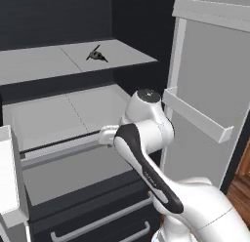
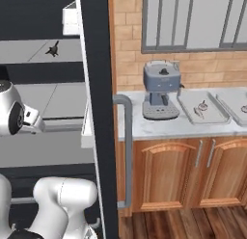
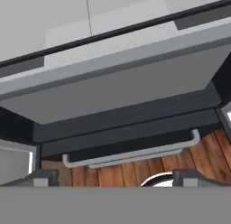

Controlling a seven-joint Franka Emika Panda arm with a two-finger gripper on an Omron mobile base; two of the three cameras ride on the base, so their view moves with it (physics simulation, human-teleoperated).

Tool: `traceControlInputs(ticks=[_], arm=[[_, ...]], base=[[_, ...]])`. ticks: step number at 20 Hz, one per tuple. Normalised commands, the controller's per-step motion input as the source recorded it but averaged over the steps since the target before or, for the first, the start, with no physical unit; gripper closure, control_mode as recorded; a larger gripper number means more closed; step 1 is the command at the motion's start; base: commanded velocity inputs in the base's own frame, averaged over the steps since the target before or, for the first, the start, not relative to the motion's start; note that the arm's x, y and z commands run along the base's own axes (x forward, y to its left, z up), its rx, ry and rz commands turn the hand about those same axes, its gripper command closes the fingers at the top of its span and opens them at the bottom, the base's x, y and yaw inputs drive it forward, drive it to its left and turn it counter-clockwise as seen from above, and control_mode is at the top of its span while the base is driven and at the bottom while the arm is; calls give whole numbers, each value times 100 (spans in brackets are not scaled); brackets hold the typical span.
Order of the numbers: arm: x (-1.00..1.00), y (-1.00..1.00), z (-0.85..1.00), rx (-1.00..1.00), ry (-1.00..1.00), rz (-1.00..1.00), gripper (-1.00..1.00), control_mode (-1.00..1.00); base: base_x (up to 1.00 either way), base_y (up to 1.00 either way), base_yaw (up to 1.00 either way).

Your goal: Place one garlic and one fish in each tupperware on the nearby counter, to pack two identical lunches.

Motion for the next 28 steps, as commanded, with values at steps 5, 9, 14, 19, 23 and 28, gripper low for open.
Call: traceControlInputs(ticks=[5,9,14,19,23,28], arm=[[0,0,0,0,0,0,-100,100],[8,0,25,-8,-5,1,-100,-100],[5,1,100,-33,-47,22,-100,-100],[4,0,100,-22,-43,18,-100,-100],[18,-9,100,-3,-35,19,-100,-100],[31,-28,100,17,-17,18,-100,-100]], base=[[100,44,0],[62,7,0],[0,0,0],[0,0,0],[0,0,0],[0,0,0]])
